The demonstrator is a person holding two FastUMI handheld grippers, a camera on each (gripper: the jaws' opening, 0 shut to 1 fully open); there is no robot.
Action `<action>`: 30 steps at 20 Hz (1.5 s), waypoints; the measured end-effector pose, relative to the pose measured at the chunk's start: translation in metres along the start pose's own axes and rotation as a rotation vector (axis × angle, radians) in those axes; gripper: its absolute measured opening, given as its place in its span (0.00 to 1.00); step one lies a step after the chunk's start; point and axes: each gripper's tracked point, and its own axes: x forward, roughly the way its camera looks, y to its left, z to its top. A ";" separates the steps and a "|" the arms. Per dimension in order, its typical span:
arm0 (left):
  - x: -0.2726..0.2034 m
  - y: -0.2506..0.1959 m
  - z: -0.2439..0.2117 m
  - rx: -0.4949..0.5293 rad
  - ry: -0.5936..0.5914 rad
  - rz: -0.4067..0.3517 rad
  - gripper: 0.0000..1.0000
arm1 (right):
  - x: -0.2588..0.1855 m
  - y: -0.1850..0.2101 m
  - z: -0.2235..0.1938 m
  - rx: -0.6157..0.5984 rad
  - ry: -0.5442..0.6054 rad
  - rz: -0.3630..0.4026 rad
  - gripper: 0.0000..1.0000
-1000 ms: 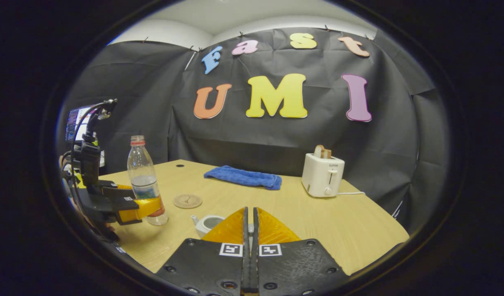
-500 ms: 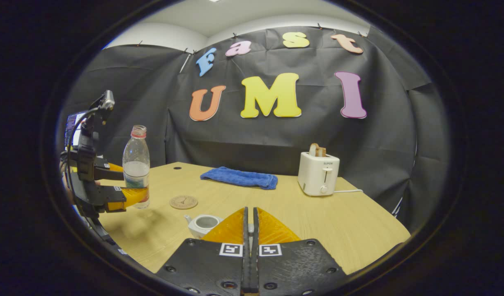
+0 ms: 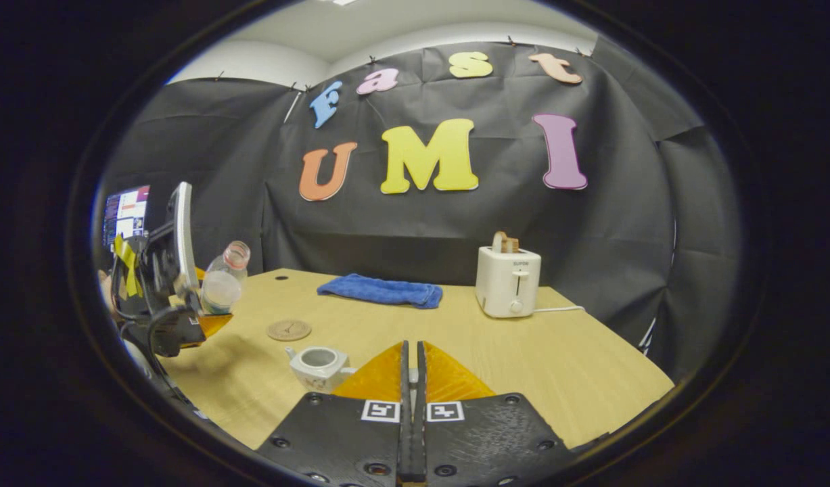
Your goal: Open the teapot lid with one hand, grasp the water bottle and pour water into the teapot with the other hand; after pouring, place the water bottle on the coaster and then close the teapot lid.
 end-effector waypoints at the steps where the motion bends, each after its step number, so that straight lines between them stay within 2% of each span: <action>1: 0.001 0.001 -0.002 0.067 0.011 0.016 0.74 | 0.000 -0.002 -0.002 0.005 0.001 -0.002 0.00; 2: 0.002 0.002 -0.001 0.129 0.014 0.028 0.78 | -0.001 -0.004 -0.002 0.007 0.001 -0.003 0.00; 3: 0.003 0.001 -0.001 0.180 0.017 0.038 0.74 | -0.002 -0.005 -0.003 0.009 0.002 -0.005 0.00; 4: 0.002 0.001 -0.002 0.222 0.021 0.042 0.73 | -0.003 -0.007 -0.003 0.012 0.003 -0.004 0.00; 11: 0.005 -0.008 0.010 0.403 0.009 0.055 0.74 | -0.006 -0.016 -0.004 0.012 -0.001 -0.011 0.00; 19: 0.011 -0.009 0.023 0.538 0.008 0.059 0.74 | -0.007 -0.019 -0.009 0.020 -0.001 -0.003 0.00; 30: 0.006 -0.004 0.044 0.700 0.004 0.128 0.73 | -0.009 -0.022 -0.014 0.035 0.000 0.008 0.00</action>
